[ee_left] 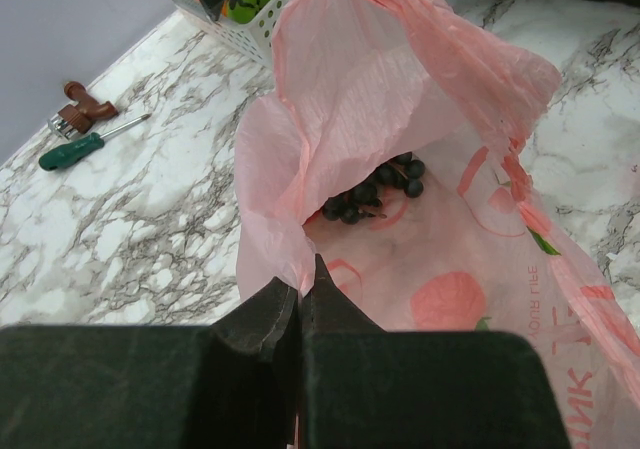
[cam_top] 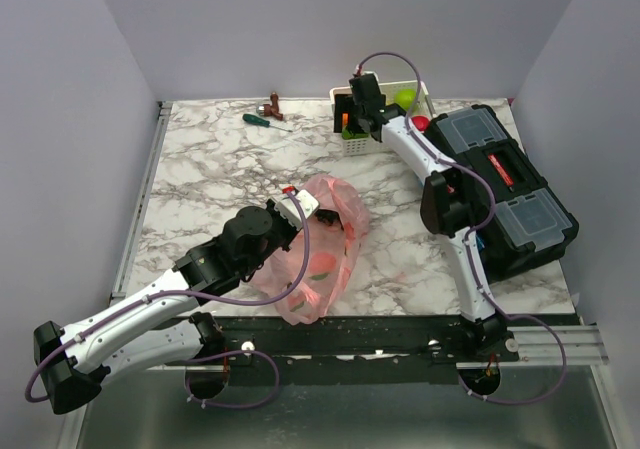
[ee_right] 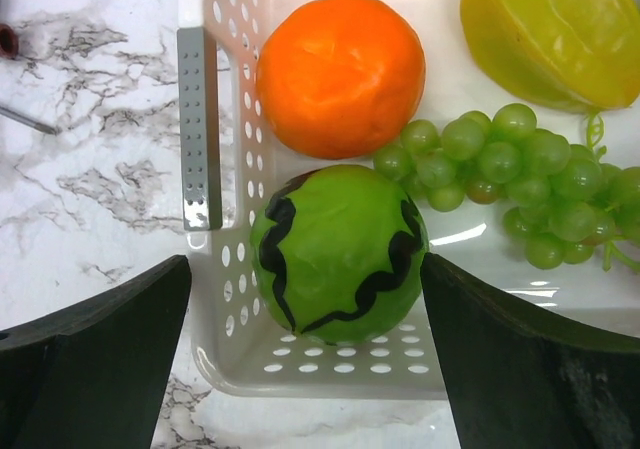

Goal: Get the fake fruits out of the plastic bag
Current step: Place the fake fruit in the bin, then take out the fake fruit from the plastic bag, then place the fake fruit in the bin.

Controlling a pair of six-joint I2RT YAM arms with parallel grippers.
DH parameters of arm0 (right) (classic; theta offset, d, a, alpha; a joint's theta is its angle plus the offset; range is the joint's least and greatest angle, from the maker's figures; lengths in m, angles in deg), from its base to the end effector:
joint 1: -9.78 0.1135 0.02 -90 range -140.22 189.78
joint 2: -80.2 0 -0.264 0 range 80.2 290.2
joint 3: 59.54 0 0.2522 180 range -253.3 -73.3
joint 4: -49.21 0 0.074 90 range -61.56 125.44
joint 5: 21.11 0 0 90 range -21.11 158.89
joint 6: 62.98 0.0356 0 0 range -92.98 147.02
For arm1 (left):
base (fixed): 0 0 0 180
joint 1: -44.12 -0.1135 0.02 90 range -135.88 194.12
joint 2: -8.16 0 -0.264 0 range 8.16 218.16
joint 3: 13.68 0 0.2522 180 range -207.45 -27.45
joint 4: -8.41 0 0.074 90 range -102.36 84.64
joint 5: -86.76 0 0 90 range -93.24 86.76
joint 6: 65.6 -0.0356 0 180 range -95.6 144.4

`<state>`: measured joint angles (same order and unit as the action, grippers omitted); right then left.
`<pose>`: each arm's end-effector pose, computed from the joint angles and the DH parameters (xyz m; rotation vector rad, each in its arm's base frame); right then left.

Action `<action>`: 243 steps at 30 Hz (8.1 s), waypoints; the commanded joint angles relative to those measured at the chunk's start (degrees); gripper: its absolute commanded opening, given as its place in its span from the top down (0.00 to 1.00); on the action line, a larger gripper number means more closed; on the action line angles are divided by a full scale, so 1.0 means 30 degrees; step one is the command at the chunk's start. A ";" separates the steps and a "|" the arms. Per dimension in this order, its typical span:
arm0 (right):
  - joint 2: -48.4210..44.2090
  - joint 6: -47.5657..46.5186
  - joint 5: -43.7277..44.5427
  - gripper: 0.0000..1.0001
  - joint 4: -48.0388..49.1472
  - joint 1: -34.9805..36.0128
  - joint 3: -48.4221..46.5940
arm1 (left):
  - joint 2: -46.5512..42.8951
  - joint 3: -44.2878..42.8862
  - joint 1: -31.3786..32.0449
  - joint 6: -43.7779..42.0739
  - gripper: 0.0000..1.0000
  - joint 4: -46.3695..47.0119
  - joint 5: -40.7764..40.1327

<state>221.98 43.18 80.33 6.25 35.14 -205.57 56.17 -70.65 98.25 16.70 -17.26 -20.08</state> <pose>0.5126 0.2351 0.2274 -0.0721 2.2349 0.1709 0.1232 -0.1528 0.3179 0.7750 1.6904 -0.2905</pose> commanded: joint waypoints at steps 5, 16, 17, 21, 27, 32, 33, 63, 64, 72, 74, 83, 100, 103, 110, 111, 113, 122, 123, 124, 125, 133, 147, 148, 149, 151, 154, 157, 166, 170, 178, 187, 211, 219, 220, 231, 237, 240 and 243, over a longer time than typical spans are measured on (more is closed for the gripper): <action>-0.4396 0.0085 0.0345 0.04 -0.1874 -0.0094 0.2652 | 0.0006 -0.0245 0.0145 -0.0069 1.00 0.0171 0.0356; -1.3830 0.2641 -0.1740 0.04 0.0351 -0.0002 1.4829 | 0.0077 -0.0161 0.0150 -0.0389 1.00 0.0071 -0.0475; -1.4773 0.3026 -0.1977 0.04 0.0614 0.0019 1.5942 | 0.0103 -0.0147 0.0150 -0.0388 1.00 0.0063 -0.0505; -1.8306 0.3880 -0.3226 0.05 0.1477 0.0293 2.0871 | 0.0169 -0.0290 0.0150 -0.0362 1.00 -0.0024 -0.0384; -2.3742 0.5135 -0.4712 0.06 0.1966 0.0775 2.6596 | 0.0384 -0.0424 0.0264 -0.0310 1.00 -0.0244 -0.0384; -2.7401 0.6560 -0.6089 0.06 0.2274 0.1321 3.0019 | 0.0943 -0.0598 0.0414 -0.0385 1.00 -0.0390 -0.0387; -2.7972 0.7036 -0.6245 0.06 0.2501 0.1676 3.0525 | 0.1081 -0.0600 0.0469 -0.0369 1.00 -0.0370 -0.0368; -2.6442 0.7759 0.1815 0.48 0.8998 1.5764 2.9147 | -0.0222 -0.0308 0.1271 -0.0303 1.00 -0.0514 -0.0304; -2.6052 0.7828 0.2452 0.53 0.8983 1.5772 2.8869 | -0.0290 -0.0307 0.1304 -0.0303 1.00 -0.0523 -0.0333; -2.3251 0.7774 0.6850 0.60 0.8140 1.5772 2.6894 | -0.0589 -0.0306 0.1436 -0.0142 1.00 -0.0438 0.0093; -2.2479 0.7428 0.6628 0.60 0.8583 1.5756 2.6732 | -0.0622 -0.0334 0.1469 -0.0070 1.00 -0.0400 0.0280; -1.8345 0.8019 0.6229 0.54 0.8730 1.5714 2.5840 | -0.0717 -0.0351 0.1579 0.0019 1.00 -0.0372 0.0443; -1.4717 0.6195 -0.0796 0.36 1.6062 1.4675 2.7059 | -0.0588 -0.0305 0.1776 0.0224 1.00 -0.0456 0.0567; -1.4422 0.5857 -0.1222 0.27 1.6546 1.4688 2.7159 | -0.0589 -0.0314 0.1904 0.0254 1.00 -0.0513 0.0549; -1.3171 0.5527 -0.2594 0.13 1.7525 1.4692 2.7370 | -0.0595 -0.0234 0.2170 0.0159 1.00 -0.0515 0.0227; -1.3001 0.5484 -0.2934 0.12 1.7956 1.4700 2.7575 | -0.0571 -0.0247 0.2197 0.0115 1.00 -0.0516 0.0206; -1.2577 0.5524 -0.3325 0.11 1.8204 1.4714 2.7755 | -0.0507 -0.0277 0.2228 0.0081 1.00 -0.0516 0.0137; -1.0940 0.5805 -0.3689 0.09 1.8616 1.4694 2.8437 | -0.0243 -0.0305 0.2298 -0.0069 1.00 -0.0534 -0.0092; -1.0853 0.5846 -0.3697 0.09 1.8460 1.4697 2.8442 | -0.0195 -0.0303 0.2314 -0.0096 1.00 -0.0559 -0.0107; -1.0815 0.5952 -0.3697 0.09 1.8418 1.4694 2.8515 | -0.0179 -0.0306 0.2299 -0.0131 1.00 -0.0561 -0.0179; -1.0813 0.6054 -0.3682 0.09 1.8457 1.4690 2.8659 | -0.0155 -0.0279 0.2303 -0.0153 1.00 -0.0545 -0.0237; -1.1239 0.6531 -0.1607 0.14 1.7688 1.4690 2.9476 | 0.0205 -0.0329 0.2348 -0.0274 1.00 -0.0545 -0.0424; -1.5186 0.6342 0.3861 0.61 1.7201 1.4603 3.0205 | 0.0894 -0.0450 0.2323 -0.0389 1.00 -0.0549 -0.0392; -1.5605 0.6149 0.4241 0.62 1.7186 1.4548 3.0223 | 0.0930 -0.0453 0.2359 -0.0391 1.00 -0.0547 -0.0392; -1.5931 0.5958 0.4543 0.63 1.7150 1.4516 3.0252 | 0.0963 -0.0453 0.2356 -0.0398 1.00 -0.0545 -0.0390; -1.6612 0.5672 0.5079 0.65 1.7115 1.4353 3.0318 | 0.0980 -0.0453 0.2368 -0.0416 1.00 -0.0545 -0.0416; -1.7345 0.5297 0.5244 0.66 1.6918 1.3975 3.0235 | 0.1022 -0.0453 0.2375 -0.0442 1.00 -0.0521 -0.0436; -1.7924 0.5074 0.5443 0.68 1.6597 1.3732 3.0141 | 0.1048 -0.0453 0.2361 -0.0464 1.00 -0.0515 -0.0509; -2.1108 0.5303 0.4944 0.76 1.4514 1.3684 3.0115 | 0.1033 -0.0504 0.2370 -0.0598 1.00 -0.0514 -0.0801; -2.2912 0.5438 0.3953 0.78 1.3361 1.3692 3.0417 | 0.0840 -0.0488 0.2373 -0.0596 1.00 -0.0519 -0.0953; -2.6145 0.5798 0.4457 0.83 1.0094 1.3679 3.0395 | 0.0320 -0.0406 0.2370 -0.0596 1.00 -0.0490 -0.1317; -2.9005 0.5669 0.7131 0.85 0.5715 1.3686 2.8402 | 0.0157 -0.0406 0.2372 -0.0566 1.00 -0.0661 -0.1542; -2.9410 0.3750 1.2043 0.92 0.3988 0.9747 2.6501 | 0.1018 -0.0779 0.2406 -0.0878 1.00 -0.0693 -0.1519; -2.4927 0.3442 0.5732 0.98 0.6782 0.3617 2.4599 | 0.0902 -0.0793 0.2399 -0.0845 1.00 -0.0728 -0.1304; -2.4085 0.3548 0.5152 0.98 0.7117 0.3171 2.4194 | 0.0912 -0.0776 0.2406 -0.0837 1.00 -0.0721 -0.1247; -1.3150 0.1990 0.4447 0.99 0.8144 0.0792 1.5284 | 0.0772 -0.0883 0.2395 -0.0875 1.00 -0.0559 -0.0723; -0.7529 0.1873 0.3897 0.99 0.7336 -0.0058 0.9221 | 0.0312 -0.1050 0.2394 -0.0750 1.00 -0.0576 -0.0250; -0.4996 0.1849 0.3710 0.99 0.6876 -0.0304 0.6337 | -0.0011 -0.1027 0.2406 -0.0714 1.00 -0.0660 -0.0266; -0.2483 0.1871 0.3087 0.94 0.6350 -0.0560 0.3444 | -0.0374 -0.0963 0.2406 -0.0677 1.00 -0.0693 -0.0349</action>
<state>206.96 49.41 92.20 28.46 34.58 -186.03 57.06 -71.83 105.33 14.49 -19.62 -22.42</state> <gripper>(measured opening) 0.644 0.001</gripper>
